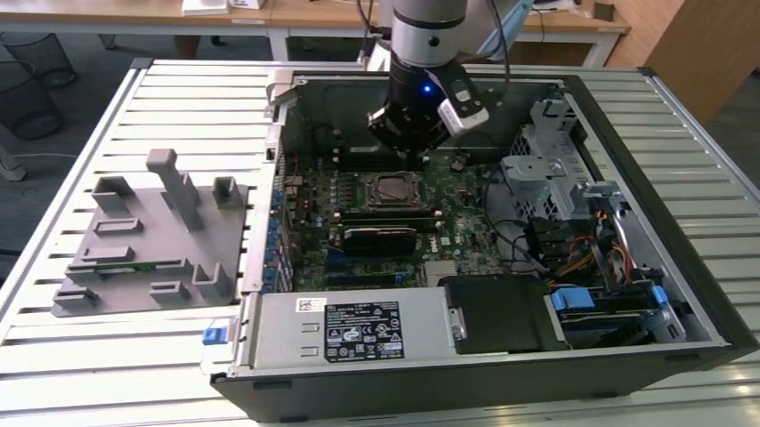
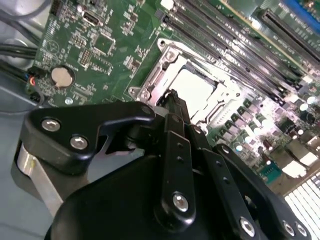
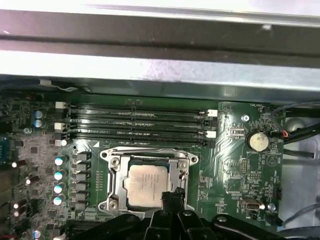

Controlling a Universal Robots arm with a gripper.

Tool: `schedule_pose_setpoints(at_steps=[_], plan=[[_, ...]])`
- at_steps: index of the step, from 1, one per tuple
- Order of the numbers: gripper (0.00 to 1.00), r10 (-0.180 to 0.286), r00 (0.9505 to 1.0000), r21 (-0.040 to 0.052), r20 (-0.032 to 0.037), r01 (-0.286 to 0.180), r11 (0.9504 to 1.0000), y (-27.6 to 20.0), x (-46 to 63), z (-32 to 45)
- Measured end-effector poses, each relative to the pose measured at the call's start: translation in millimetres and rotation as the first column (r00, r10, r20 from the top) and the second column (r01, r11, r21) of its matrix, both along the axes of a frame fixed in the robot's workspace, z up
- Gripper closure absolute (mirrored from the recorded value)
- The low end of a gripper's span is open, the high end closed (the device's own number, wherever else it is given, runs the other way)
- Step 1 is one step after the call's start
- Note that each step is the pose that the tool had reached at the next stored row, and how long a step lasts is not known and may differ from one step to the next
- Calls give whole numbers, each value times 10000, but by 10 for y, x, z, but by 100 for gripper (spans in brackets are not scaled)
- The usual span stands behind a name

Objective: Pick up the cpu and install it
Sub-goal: 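Install the second cpu locking lever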

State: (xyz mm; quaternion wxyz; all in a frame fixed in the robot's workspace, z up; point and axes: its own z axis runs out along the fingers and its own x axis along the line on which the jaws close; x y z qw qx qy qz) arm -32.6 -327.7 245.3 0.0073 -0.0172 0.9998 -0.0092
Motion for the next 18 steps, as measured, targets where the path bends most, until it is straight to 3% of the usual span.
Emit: schedule_pose_setpoints(at_steps=[3, 7, 18], plan=[[89, 1, 10000, -1, 1, -1, 10000, -4, 0, 16], [89, 0, 10000, 0, 1, 0, 10000, -44, 0, 16], [89, -1, 10000, 0, -1, 1, 10000, -72, -1, 13]])
